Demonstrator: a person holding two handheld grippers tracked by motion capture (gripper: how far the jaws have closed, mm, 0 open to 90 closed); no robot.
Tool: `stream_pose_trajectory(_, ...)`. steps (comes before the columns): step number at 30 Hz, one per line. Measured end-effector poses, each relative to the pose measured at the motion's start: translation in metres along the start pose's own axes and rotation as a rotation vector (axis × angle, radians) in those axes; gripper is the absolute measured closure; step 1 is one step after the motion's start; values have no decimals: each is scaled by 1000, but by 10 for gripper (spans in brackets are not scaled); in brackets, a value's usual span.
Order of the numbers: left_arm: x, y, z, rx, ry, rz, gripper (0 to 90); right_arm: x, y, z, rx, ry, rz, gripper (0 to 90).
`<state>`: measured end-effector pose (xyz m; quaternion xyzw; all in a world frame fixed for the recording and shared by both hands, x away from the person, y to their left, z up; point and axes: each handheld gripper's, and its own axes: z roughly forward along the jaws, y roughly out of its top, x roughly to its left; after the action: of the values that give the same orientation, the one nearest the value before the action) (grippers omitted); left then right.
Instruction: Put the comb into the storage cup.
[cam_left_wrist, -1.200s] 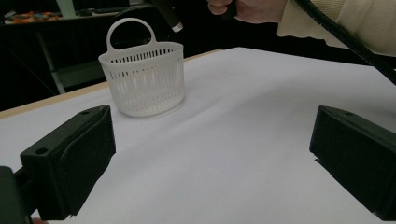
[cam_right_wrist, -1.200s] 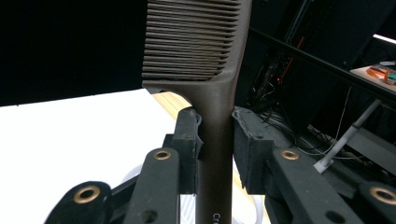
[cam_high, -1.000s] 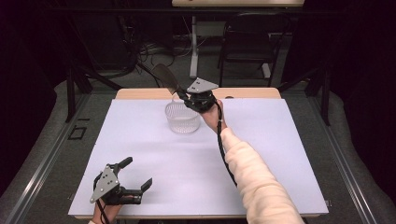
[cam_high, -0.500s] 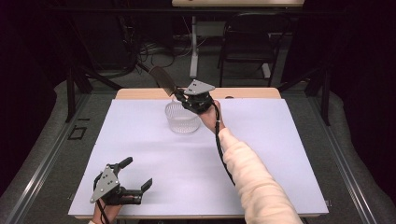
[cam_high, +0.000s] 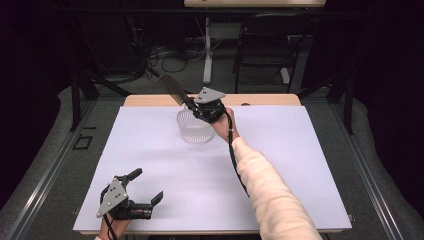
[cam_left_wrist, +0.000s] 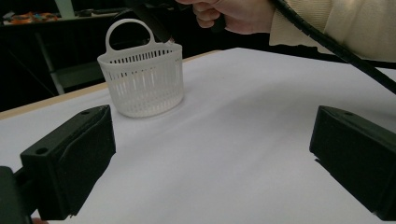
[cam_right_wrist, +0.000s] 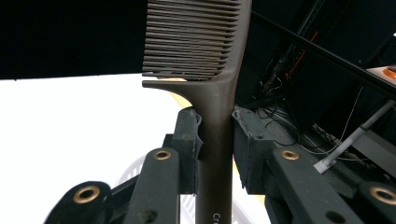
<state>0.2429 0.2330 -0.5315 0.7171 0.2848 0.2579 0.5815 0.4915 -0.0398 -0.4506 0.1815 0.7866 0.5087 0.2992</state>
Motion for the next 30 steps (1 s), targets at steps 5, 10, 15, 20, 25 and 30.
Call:
stream_pose_trajectory(5,0,0,0,0,-1,0,4,-1,-1,2,16,-2,-7,725)
stream_pose_trajectory(10,0,0,0,1,-1,0,4,0,-2,4,29,-3,-23,725)
stream_pose_trajectory(15,0,0,0,0,0,0,4,0,-1,4,35,-2,-28,725)
stream_pose_trajectory(20,0,0,0,-1,0,-2,4,1,-2,6,45,2,-33,725)
stream_pose_trajectory(25,0,0,0,-1,0,-3,4,2,-3,8,55,5,-36,725)
stream_pose_trajectory(30,0,0,0,-1,-2,1,4,1,-3,8,63,9,-43,724)
